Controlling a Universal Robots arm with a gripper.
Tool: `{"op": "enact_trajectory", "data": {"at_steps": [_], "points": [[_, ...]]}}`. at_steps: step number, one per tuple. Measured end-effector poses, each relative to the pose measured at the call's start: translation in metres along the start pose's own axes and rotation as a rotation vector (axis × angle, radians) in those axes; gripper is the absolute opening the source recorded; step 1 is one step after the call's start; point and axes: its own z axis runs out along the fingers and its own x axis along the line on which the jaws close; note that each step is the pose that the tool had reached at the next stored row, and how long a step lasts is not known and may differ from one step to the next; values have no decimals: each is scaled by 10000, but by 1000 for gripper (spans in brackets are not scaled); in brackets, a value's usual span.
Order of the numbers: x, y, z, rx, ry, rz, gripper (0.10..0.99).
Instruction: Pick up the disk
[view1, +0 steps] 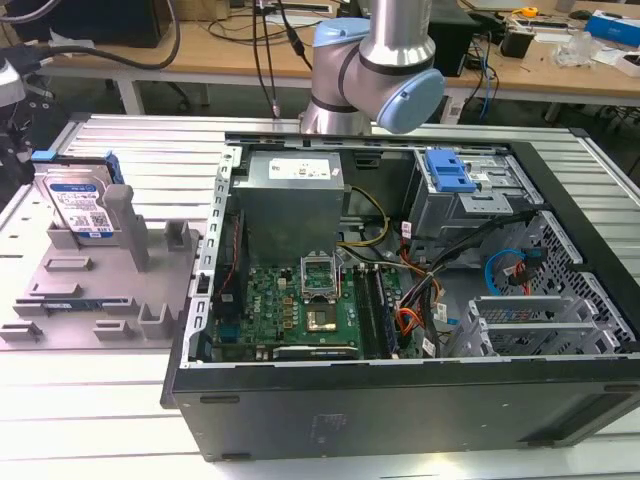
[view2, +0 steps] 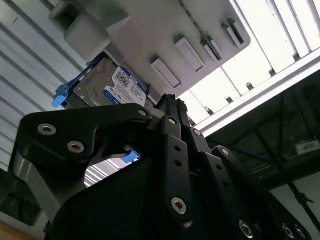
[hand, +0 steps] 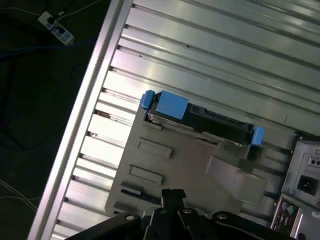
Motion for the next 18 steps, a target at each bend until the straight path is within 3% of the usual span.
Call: {"op": "enact_trajectory", "data": {"at_steps": [3,4,6,7,9,13,16,18], "points": [[0,0,2,0,27,-730,294],[0,0,3,1,34,-899,294],[0,0,4,0,52,-1367,416],[0,0,6,0,58,-1558,416],[0,0,9,1,76,-1977,541],[0,-1,17,2,114,-2958,541],[0,-1,26,3,158,-4128,541],[0,-1,28,3,172,-4499,541]]}}
